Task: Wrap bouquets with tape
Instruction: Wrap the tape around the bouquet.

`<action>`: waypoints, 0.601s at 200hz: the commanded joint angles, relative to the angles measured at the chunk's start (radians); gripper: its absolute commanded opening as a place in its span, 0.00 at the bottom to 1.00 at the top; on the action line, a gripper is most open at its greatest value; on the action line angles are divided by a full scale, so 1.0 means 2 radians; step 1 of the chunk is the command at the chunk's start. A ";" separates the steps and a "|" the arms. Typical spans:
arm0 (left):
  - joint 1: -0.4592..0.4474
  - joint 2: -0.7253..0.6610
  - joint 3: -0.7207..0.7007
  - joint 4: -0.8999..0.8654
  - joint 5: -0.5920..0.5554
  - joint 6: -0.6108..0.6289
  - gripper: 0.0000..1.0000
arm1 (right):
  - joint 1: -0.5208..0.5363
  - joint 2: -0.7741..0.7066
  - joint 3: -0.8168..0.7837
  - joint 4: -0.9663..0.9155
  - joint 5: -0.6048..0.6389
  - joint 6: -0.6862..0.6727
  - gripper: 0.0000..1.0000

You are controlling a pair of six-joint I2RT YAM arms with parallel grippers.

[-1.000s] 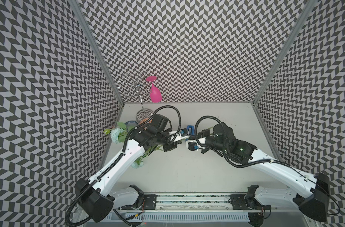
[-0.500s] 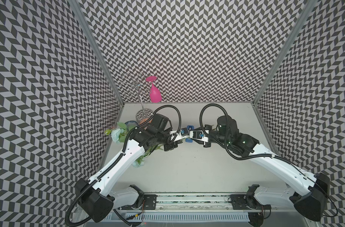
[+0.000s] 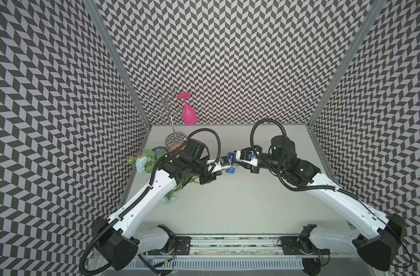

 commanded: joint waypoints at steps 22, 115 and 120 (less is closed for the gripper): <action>-0.002 -0.008 0.000 -0.009 0.007 0.008 0.00 | -0.003 -0.063 -0.011 0.038 0.096 -0.036 0.40; 0.012 0.072 0.066 -0.075 0.051 -0.001 0.00 | 0.181 -0.217 -0.272 0.196 0.243 -0.258 0.40; 0.012 0.076 0.067 -0.077 0.052 -0.001 0.00 | 0.181 -0.209 -0.270 0.205 0.238 -0.264 0.40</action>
